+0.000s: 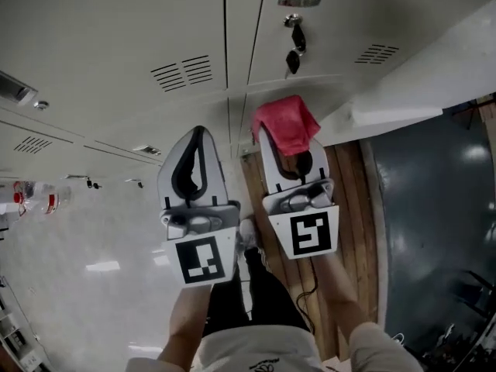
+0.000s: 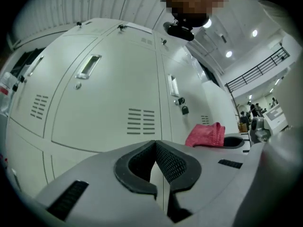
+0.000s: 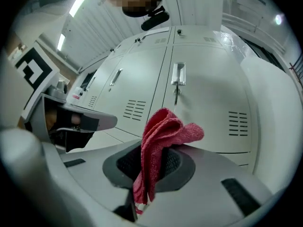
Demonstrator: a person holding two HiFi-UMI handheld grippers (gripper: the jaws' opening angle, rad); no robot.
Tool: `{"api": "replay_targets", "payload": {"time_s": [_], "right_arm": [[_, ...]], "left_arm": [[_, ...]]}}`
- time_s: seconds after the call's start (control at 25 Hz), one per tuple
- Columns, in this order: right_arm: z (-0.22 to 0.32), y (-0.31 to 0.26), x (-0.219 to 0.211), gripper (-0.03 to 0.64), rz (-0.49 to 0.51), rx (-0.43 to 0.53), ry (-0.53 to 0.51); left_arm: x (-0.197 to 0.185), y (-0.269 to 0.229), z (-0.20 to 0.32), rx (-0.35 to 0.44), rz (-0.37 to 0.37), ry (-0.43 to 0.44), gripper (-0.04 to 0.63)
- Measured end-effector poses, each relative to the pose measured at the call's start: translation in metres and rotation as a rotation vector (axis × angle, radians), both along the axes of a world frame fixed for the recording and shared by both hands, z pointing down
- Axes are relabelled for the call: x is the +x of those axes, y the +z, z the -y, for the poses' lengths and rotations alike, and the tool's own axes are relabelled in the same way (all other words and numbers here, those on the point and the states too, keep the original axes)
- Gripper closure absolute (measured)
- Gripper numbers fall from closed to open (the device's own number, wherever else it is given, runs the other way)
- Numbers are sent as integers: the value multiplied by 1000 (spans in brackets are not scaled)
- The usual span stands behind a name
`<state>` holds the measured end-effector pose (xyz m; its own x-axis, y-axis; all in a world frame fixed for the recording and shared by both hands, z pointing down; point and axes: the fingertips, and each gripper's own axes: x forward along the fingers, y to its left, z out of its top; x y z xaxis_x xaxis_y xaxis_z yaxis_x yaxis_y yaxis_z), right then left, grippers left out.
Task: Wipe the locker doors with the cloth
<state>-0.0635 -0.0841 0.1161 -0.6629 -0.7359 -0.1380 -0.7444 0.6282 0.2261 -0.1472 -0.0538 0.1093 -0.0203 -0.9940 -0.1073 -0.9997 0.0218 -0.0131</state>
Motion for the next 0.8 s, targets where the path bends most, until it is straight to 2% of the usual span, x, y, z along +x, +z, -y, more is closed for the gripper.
{"api": "replay_targets", "payload": {"time_s": [0.2,0.36,0.64,0.8], "right_arm": [[29,43,-14,576,0,34,7],[39,58,-20,575,-4,65,11],[47,66,-22,575,-64,104,36],[55,69,-10,575,-120,126,57]], "left_arm": [[2,59,26,-15,-10,-5,578],[-3,86,34,-24,-16,-21,578],[-1,97,38,-45,-6,-15,578],[8,97,45,-37,-8,-6,578]]}}
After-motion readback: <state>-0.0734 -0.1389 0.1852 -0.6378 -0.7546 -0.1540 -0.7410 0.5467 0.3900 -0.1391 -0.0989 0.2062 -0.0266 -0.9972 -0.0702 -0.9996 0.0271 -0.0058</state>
